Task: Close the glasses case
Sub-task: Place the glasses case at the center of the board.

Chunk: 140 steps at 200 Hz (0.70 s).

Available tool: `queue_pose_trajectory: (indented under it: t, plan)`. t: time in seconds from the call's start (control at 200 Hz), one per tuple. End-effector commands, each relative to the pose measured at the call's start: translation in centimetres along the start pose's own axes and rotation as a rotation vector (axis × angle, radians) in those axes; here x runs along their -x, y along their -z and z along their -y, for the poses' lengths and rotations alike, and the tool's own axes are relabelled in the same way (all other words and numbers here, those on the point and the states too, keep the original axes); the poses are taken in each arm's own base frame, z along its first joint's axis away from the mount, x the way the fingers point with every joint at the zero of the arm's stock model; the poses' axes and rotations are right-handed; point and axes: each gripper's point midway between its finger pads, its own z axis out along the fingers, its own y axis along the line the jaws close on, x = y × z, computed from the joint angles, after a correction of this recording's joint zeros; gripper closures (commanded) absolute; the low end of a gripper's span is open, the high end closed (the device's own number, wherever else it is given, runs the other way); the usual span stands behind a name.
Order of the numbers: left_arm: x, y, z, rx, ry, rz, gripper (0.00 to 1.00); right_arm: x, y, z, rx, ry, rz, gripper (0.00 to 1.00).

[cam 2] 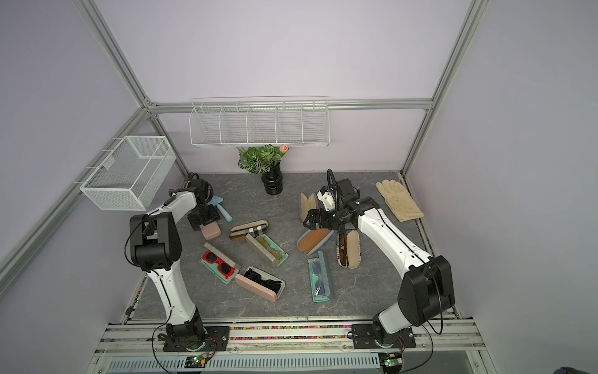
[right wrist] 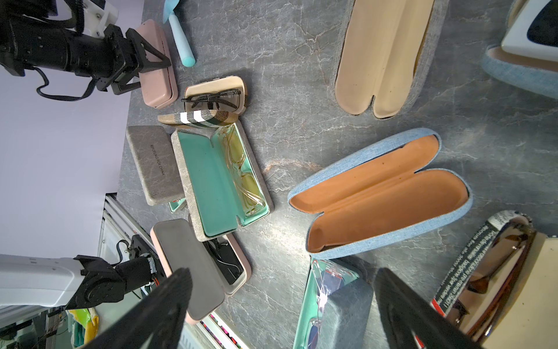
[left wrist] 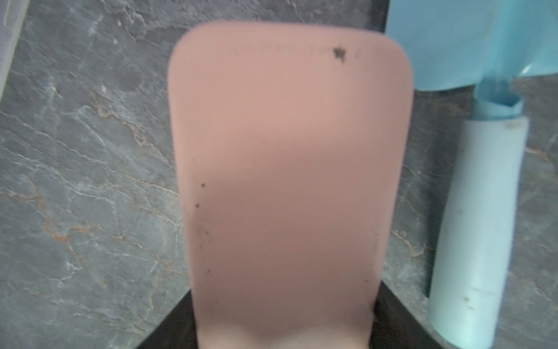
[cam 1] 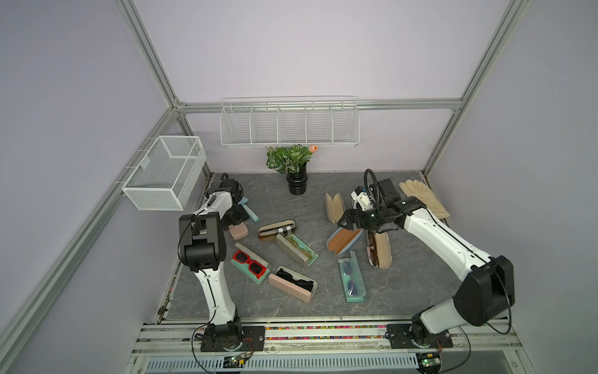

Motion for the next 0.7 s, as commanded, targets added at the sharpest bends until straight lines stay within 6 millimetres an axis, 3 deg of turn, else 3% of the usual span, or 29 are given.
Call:
queue_pose_trajectory:
  t: [0.0, 0.26, 0.695]
  plan:
    - [0.11, 0.13, 0.10, -0.010, 0.021, 0.009, 0.30, -0.05, 0.57, -0.40, 0.004, 0.012, 0.001, 0.03]
    - [0.02, 0.14, 0.31, -0.024, 0.022, 0.003, 0.30, -0.26, 1.25, -0.39, -0.008, 0.014, 0.013, 0.02]
    - [-0.06, -0.02, 0.51, -0.032, 0.025, -0.004, 0.20, -0.26, 1.50, -0.34, -0.014, 0.012, 0.019, 0.02]
